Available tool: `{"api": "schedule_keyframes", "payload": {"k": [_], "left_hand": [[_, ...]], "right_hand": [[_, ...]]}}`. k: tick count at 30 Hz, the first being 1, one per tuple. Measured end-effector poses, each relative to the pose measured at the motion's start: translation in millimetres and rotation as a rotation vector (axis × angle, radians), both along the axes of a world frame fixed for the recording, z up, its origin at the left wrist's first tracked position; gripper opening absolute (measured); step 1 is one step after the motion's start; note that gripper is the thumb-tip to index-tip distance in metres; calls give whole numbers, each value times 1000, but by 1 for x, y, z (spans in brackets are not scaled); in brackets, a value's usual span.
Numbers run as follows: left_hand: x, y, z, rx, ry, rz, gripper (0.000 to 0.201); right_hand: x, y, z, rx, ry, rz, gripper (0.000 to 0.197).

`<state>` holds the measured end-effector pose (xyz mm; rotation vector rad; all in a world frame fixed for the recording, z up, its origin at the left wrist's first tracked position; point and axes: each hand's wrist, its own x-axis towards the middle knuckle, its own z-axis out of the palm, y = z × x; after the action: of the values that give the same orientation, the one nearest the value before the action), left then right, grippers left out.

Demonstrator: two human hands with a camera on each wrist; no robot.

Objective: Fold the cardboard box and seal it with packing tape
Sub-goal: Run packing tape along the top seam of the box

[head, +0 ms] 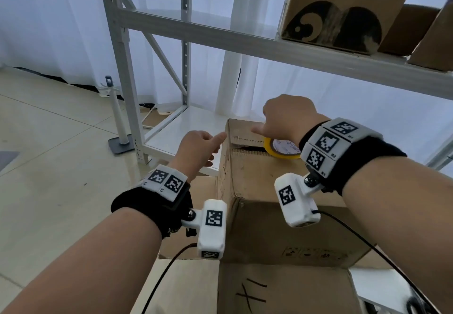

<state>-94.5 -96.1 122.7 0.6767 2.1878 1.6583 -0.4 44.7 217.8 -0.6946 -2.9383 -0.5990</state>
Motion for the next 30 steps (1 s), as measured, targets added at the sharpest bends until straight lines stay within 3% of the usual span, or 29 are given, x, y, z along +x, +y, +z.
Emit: {"api": "schedule_keyframes", "payload": {"k": [11, 16, 24, 27, 30], "left_hand": [[-11, 6, -19, -103, -25, 61, 47], [-15, 9, -27, -133, -13, 48, 43], [-14, 8, -29, -278, 62, -14, 43], [-13, 9, -30, -367, 124, -68, 49], [-14, 12, -32, -405, 169, -85, 58]], "right_hand": [[-25, -24, -11, 106, -113, -74, 17], [-30, -27, -14, 165, -166, -68, 28], [-31, -34, -15, 173, -212, -52, 26], [-28, -33, -13, 154, -178, -36, 28], [-20, -30, -12, 21, 15, 34, 27]]}}
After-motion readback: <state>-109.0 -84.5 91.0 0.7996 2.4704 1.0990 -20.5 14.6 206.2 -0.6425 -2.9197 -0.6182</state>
